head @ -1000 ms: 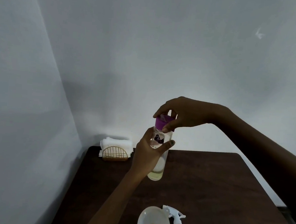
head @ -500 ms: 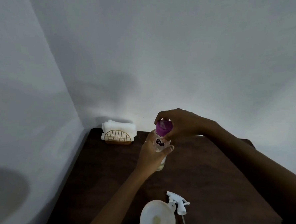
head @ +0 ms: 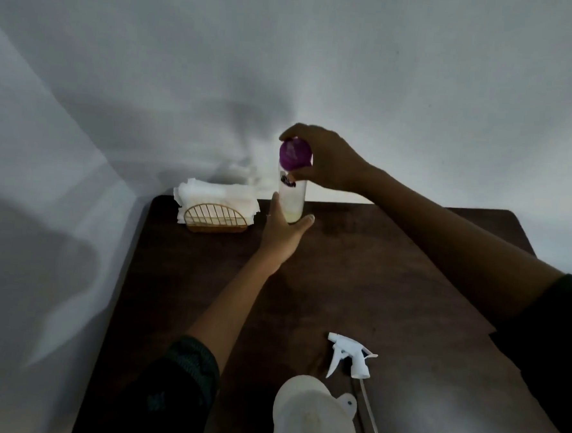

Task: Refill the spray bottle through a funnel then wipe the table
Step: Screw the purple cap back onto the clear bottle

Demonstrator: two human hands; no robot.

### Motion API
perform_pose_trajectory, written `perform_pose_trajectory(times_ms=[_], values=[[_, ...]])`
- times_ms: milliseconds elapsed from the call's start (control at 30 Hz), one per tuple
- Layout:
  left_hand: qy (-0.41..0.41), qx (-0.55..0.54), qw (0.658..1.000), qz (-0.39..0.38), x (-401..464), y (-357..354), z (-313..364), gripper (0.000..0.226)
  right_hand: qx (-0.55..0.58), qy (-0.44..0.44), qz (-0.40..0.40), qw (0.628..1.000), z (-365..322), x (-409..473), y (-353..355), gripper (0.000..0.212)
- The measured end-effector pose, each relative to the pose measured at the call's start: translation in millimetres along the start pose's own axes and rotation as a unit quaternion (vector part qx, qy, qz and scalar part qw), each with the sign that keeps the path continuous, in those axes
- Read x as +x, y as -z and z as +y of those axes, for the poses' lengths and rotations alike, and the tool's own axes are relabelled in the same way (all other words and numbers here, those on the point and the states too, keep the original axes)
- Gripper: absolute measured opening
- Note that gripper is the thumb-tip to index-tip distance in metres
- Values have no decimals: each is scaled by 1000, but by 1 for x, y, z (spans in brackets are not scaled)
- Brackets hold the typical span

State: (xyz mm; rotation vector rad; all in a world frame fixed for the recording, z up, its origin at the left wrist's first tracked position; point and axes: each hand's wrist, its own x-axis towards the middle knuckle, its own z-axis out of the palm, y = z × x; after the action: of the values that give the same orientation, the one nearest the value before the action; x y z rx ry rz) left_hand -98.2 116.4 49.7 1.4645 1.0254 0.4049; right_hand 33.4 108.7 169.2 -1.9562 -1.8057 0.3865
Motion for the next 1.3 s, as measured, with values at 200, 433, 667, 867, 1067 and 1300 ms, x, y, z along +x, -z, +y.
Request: perform_pose_trajectory(times_ms=[200,433,667,867,1067,1300], values=[[9,-8,1000,12,22,-1,-9,101,54,-21,2,998,14,23,-18,64],[15,-20,1000,-9,31,1,-26,106,61,-26,-9,998,30,26,-42,61],[19,-28,999,-19,33,1,-23,109,31,-33,14,999,38,28,-44,64],[26,-9,1000,-6,21,7,-19,106,21,-31,4,999,34,17,-42,81],[8,-48,999,23,-32,16,-15,68,19,-39,88,995,1,-31,-26,60],[15,-55,998,40,-140,24,-35,38,136,-52,-9,989,-40,-141,-28,28]])
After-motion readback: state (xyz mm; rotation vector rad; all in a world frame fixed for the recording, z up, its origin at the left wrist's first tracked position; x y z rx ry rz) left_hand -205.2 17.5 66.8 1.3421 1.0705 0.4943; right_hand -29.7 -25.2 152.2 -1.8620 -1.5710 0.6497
